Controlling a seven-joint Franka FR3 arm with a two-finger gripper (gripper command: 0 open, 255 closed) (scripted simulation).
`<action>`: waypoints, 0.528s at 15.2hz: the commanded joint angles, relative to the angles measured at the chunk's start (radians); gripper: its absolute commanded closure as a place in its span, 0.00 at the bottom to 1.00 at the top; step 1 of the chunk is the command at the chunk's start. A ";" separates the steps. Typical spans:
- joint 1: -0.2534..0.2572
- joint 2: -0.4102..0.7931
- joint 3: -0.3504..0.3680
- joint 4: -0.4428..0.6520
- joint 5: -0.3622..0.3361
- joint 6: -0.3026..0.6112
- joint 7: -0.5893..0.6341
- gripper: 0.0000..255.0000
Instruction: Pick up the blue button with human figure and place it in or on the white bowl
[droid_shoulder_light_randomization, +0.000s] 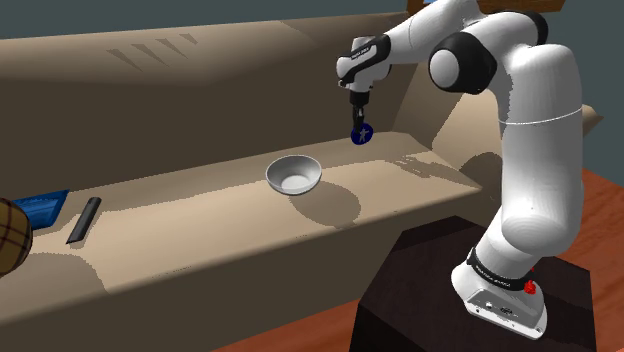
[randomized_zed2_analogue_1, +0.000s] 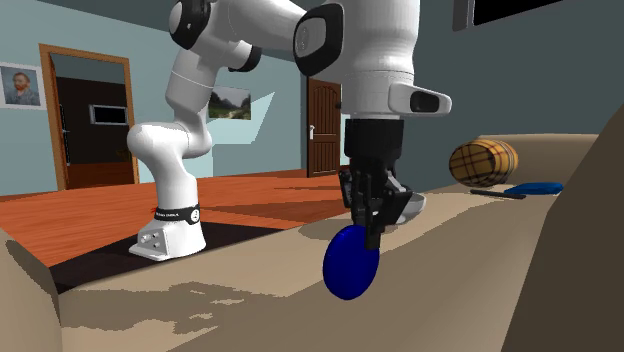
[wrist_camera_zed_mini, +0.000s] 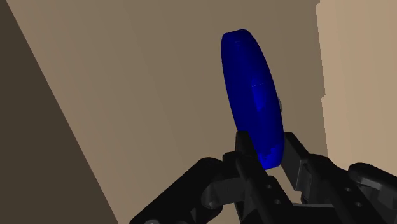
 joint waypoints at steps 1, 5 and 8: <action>0.000 -0.007 -0.002 0.010 -0.004 -0.017 0.003 1.00; 0.002 -0.026 -0.008 0.038 -0.015 -0.061 0.011 1.00; 0.003 -0.038 -0.011 0.062 -0.022 -0.096 0.016 1.00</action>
